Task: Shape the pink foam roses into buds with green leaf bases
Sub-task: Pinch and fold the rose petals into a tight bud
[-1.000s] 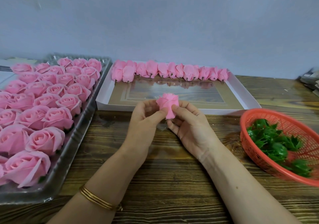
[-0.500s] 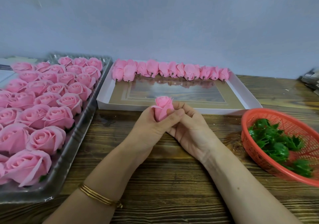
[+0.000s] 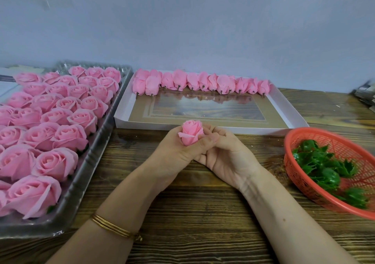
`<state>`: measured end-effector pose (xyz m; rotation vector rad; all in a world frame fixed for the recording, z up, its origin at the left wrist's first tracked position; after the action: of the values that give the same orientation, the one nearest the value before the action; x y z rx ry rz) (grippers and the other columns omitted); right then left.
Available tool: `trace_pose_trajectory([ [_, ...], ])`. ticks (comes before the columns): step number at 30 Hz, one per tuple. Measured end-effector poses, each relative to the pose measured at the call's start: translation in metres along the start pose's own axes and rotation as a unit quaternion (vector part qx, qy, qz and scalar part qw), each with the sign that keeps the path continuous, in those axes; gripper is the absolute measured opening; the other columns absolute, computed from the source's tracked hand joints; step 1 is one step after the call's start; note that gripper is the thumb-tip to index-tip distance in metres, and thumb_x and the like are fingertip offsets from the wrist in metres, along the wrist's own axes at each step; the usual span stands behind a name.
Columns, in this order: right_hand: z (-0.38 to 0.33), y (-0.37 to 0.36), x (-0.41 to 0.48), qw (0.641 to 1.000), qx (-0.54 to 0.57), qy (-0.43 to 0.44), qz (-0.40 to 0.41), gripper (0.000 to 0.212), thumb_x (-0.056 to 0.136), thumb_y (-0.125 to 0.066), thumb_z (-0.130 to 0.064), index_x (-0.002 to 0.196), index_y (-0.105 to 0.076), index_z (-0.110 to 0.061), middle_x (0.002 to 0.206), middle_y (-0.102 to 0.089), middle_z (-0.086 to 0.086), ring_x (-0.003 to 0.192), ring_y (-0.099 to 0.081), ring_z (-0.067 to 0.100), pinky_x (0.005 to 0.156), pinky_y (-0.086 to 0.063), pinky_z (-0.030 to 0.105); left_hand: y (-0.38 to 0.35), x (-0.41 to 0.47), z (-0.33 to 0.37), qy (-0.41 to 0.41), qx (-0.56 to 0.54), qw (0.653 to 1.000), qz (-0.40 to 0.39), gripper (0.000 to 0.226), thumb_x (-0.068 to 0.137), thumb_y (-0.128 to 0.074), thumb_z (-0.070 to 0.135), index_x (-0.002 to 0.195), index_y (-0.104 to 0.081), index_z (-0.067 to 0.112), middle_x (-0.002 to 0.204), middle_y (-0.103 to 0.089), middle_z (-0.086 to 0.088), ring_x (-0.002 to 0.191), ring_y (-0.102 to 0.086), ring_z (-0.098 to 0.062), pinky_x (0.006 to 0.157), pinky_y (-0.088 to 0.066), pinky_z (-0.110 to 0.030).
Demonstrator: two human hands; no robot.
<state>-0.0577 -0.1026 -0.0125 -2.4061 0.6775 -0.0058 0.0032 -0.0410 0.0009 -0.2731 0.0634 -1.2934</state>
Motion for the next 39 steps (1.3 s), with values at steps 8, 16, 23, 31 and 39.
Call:
trace_pose_trajectory([
  [8, 0.001, 0.008, 0.001, 1.0, -0.007, -0.001, 0.03, 0.069, 0.072, -0.061, -0.007, 0.135, -0.04, 0.014, 0.119, -0.057, 0.03, 0.109, -0.054, 0.04, 0.109, -0.034, 0.051, 0.005, 0.001, -0.001, 0.002, 0.012, 0.999, 0.032, 0.031, 0.074, -0.07, 0.027, 0.095, -0.07, 0.005, 0.098, -0.072, -0.009, 0.095, -0.068, -0.02, 0.088, -0.052, -0.033],
  [16, -0.004, 0.017, 0.001, 0.996, -0.021, 0.031, 0.087, 0.037, 0.074, -0.058, -0.022, 0.104, -0.066, -0.001, 0.106, -0.068, 0.016, 0.103, -0.055, 0.031, 0.089, -0.048, 0.039, 0.015, -0.001, 0.005, -0.062, 0.144, 0.976, 0.151, 0.015, 0.083, -0.074, 0.005, 0.09, -0.071, 0.017, 0.085, -0.074, 0.005, 0.08, -0.067, -0.001, 0.07, -0.048, -0.01],
  [23, -0.006, 0.008, -0.002, 0.993, -0.078, 0.057, 0.073, 0.028, 0.071, -0.071, -0.02, 0.094, -0.06, -0.007, 0.083, -0.065, 0.007, 0.08, -0.062, 0.017, 0.069, -0.052, 0.024, 0.013, -0.003, 0.002, -0.06, 0.276, 0.94, 0.192, 0.02, 0.079, -0.078, 0.018, 0.097, -0.069, 0.017, 0.09, -0.071, 0.002, 0.087, -0.066, -0.014, 0.08, -0.054, -0.036],
  [31, -0.005, 0.007, -0.001, 0.993, -0.079, 0.057, 0.073, 0.046, 0.067, -0.071, -0.016, 0.108, -0.06, -0.001, 0.086, -0.065, 0.011, 0.079, -0.062, 0.02, 0.071, -0.052, 0.028, 0.01, -0.006, 0.005, -0.059, 0.297, 0.936, 0.178, 0.018, 0.081, -0.075, 0.019, 0.098, -0.068, 0.023, 0.086, -0.071, 0.009, 0.082, -0.064, -0.005, 0.073, -0.052, -0.025],
  [39, -0.004, 0.008, -0.001, 0.992, -0.085, 0.062, 0.063, 0.044, 0.068, -0.071, -0.008, 0.11, -0.06, 0.003, 0.089, -0.065, 0.012, 0.079, -0.064, 0.02, 0.071, -0.053, 0.027, 0.012, -0.005, 0.002, -0.061, 0.291, 0.939, 0.174, 0.03, 0.075, -0.077, 0.011, 0.076, -0.058, 0.034, 0.072, -0.064, 0.025, 0.067, -0.057, 0.004, 0.06, -0.04, -0.009],
])
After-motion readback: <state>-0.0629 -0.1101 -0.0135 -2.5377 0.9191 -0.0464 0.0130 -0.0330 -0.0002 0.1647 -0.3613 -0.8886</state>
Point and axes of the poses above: each hand's wrist, its own x-axis towards the middle knuckle, its own y-axis out of the back of the hand, z = x × y, the point moved 6 cm from there along x, towards the middle knuckle
